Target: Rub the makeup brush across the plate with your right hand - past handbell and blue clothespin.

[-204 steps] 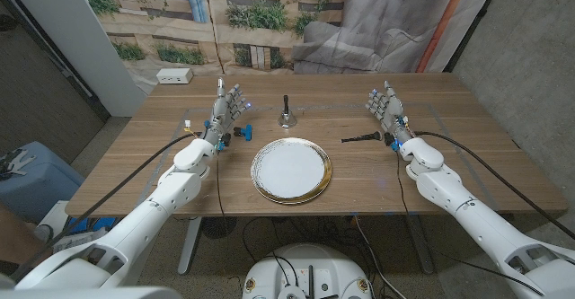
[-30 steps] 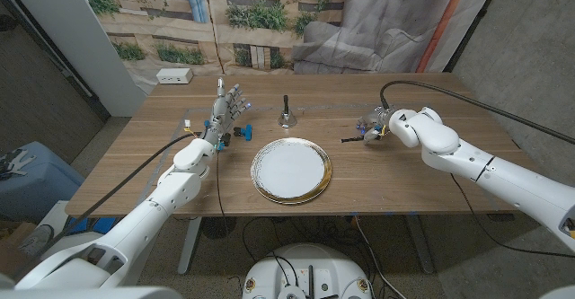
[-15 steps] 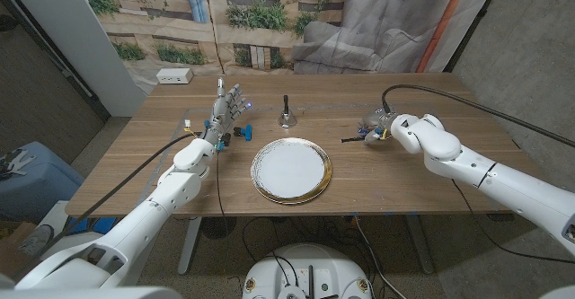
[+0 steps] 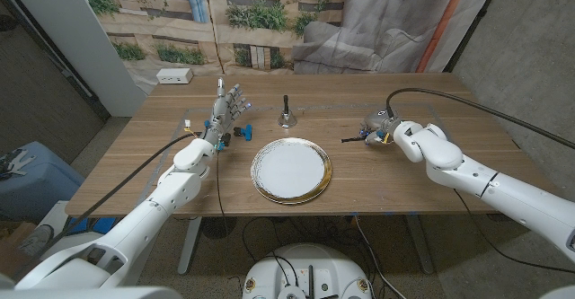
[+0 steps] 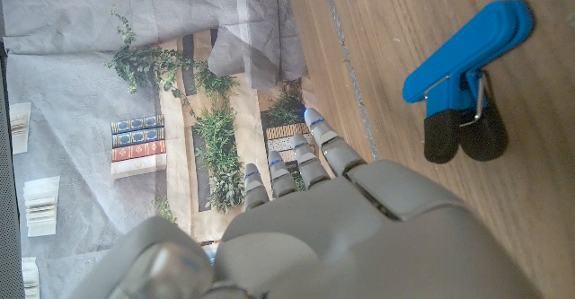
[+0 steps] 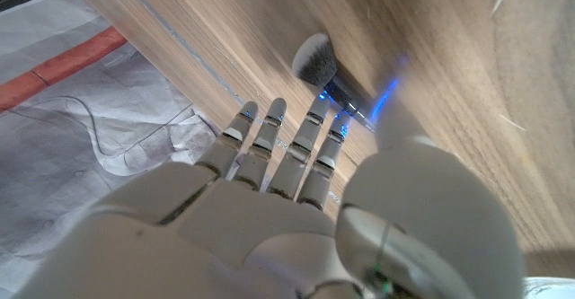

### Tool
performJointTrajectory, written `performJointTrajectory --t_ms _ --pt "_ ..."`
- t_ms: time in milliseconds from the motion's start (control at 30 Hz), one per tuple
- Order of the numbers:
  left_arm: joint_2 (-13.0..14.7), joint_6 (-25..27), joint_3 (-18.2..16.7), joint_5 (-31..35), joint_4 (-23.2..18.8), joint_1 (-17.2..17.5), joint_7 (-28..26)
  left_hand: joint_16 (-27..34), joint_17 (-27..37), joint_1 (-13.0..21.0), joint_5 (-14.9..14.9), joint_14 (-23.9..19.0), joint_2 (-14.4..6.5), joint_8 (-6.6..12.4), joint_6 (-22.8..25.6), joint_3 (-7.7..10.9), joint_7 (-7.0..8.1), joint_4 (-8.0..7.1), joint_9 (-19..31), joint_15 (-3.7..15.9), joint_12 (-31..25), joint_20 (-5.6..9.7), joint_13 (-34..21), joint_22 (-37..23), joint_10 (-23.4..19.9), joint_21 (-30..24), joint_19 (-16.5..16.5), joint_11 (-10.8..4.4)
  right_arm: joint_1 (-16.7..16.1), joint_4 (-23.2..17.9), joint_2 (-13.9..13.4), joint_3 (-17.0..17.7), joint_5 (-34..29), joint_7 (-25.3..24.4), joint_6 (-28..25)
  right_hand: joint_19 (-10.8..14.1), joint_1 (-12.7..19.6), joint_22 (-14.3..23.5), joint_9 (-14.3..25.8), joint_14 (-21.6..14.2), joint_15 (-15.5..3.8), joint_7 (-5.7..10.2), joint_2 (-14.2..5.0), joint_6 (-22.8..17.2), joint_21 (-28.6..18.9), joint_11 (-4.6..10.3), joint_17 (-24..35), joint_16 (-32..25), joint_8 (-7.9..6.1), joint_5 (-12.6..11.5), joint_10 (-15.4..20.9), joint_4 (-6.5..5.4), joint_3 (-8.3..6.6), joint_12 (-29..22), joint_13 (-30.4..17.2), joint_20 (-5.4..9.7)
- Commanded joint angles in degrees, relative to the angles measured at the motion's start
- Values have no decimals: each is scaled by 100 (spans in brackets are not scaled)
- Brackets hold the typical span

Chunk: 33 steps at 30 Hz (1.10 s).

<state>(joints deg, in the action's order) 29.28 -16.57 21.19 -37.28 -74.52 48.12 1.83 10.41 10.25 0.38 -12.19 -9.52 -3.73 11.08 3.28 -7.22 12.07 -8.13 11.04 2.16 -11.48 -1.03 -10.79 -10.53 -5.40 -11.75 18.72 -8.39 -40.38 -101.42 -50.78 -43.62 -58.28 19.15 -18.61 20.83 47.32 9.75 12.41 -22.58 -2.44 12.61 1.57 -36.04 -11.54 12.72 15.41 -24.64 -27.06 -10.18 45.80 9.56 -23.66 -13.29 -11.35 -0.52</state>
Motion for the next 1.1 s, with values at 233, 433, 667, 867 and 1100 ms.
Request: performJointTrajectory --t_ms 233,433,667,867,1100 --pt "-1 -2 0 0 4 -1 1 19 9 -8 -19 -39 -83 20 -7 -10 58 -41 13 77 -40 2 -16 -26 6 -25 39 -65 -284 126 -8 41 147 -938 -25 179 342 9 84 -294 -846 4 -4 -587 19 3 149 -269 -342 9 523 12 154 19 -40 64" --pt "-2 -3 0 1 6 -1 1 19 10 -9 -18 -39 -83 20 -8 -10 58 -41 13 76 -40 1 -16 -26 7 -26 42 -62 -290 164 -4 15 171 -1050 -4 241 608 8 103 -406 -870 8 -70 -885 22 4 219 -404 -493 8 846 23 187 -2 -45 120" --pt "-3 -3 1 2 5 -1 -1 17 9 -8 -19 -35 -84 19 -10 -10 58 -41 13 76 -40 1 -16 -26 6 -25 41 -59 -224 178 -38 -15 214 -967 86 259 754 9 109 -457 -889 9 -229 -1054 25 9 261 -483 -564 -11 993 -4 177 -3 -47 175" --pt "-2 -3 0 1 4 0 0 20 9 -8 -19 -41 -84 19 -9 -10 58 -41 13 82 -41 0 -16 -26 3 -25 40 -64 -215 149 -76 6 260 -960 121 240 755 11 109 -465 -857 9 -402 -1159 33 8 275 -526 -599 -22 1114 -74 203 -7 -52 201" --pt "0 -2 0 0 1 1 0 19 9 -8 -19 -41 -84 20 -8 -10 58 -41 13 80 -40 -2 -16 -26 6 -25 41 -59 -329 25 -152 174 504 -1130 144 211 768 12 105 -487 -896 11 -573 -1201 43 8 274 -536 -608 -49 1185 -105 172 -11 -55 239"
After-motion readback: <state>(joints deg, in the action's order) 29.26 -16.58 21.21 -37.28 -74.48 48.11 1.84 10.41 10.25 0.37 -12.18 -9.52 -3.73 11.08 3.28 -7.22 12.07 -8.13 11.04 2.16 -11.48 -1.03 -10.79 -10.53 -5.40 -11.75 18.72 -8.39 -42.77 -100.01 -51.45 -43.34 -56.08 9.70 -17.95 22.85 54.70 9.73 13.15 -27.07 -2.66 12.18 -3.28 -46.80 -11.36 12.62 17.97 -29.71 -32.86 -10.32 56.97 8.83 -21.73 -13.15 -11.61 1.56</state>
